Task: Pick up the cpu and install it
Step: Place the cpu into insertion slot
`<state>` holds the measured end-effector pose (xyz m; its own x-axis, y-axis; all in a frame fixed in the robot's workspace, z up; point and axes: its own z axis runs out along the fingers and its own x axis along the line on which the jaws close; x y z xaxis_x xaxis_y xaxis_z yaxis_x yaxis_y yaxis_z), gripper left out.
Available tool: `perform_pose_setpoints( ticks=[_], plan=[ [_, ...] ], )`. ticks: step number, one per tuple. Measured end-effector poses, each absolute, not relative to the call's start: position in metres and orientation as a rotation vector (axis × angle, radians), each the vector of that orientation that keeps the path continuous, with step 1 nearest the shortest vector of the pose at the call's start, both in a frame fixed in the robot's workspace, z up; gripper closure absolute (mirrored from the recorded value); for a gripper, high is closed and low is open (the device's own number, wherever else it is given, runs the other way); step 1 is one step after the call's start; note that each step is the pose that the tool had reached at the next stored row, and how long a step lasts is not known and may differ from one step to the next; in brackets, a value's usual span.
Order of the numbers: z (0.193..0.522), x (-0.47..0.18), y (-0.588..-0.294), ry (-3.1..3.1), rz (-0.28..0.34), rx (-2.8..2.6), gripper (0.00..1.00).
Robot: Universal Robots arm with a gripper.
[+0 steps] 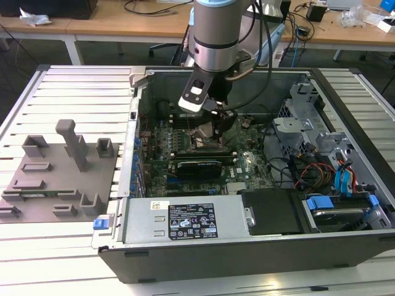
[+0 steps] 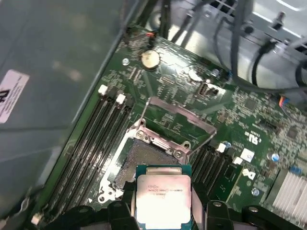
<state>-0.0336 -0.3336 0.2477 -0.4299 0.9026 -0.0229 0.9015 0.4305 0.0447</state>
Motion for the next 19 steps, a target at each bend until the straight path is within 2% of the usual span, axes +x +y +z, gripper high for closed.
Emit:
perform_pose_setpoints(
  ticks=[19],
  plan=[
    [0.2459, -0.0336, -0.3336, 2.287, 0.027, 2.085, 0.45]
  ],
)
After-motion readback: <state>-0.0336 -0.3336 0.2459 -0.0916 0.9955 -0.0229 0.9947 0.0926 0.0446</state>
